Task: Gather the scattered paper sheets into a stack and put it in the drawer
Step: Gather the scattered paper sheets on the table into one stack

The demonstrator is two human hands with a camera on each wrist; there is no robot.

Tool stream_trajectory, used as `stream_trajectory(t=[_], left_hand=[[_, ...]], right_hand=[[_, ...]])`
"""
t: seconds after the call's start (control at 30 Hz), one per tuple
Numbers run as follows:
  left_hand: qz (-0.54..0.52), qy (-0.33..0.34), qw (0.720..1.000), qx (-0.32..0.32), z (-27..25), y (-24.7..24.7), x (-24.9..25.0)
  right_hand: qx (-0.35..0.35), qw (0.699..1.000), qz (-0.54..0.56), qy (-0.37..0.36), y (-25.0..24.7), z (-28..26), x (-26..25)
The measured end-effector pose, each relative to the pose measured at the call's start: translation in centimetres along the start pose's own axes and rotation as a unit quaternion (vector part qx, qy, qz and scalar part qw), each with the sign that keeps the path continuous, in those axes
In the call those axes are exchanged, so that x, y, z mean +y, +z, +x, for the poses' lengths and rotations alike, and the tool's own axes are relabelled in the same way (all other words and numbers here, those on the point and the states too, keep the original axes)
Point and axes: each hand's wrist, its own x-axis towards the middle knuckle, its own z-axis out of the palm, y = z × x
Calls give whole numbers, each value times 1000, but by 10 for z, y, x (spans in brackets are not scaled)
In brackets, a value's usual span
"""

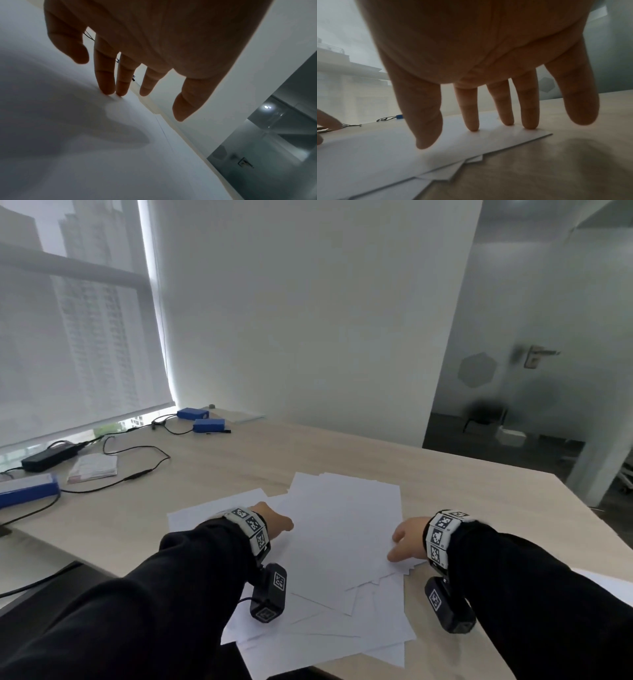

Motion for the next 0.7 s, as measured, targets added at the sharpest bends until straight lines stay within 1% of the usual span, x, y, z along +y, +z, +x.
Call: stream_trajectory(t=[0.1, 0.27, 0.4, 0.47, 0.6, 0.7], left_hand=[[30, -13, 999, 2, -2, 2, 9], [84, -11, 996, -23, 3, 13, 26], [106, -38, 994, 2, 5, 21, 36], [112, -39, 993, 20, 5, 23, 43], [115, -41, 992, 24, 11, 30, 56], [152, -39, 987, 23, 12, 32, 63]], right_hand=[[-18, 999, -29, -13, 2, 4, 1], [-16, 996, -76, -33, 8, 7, 4], [-6, 995, -87, -39, 12, 12, 5], [-9, 995, -89, -38, 13, 14, 6], [-7, 995, -90, -33, 16, 21, 6], [-5, 996, -82, -30, 18, 26, 6]])
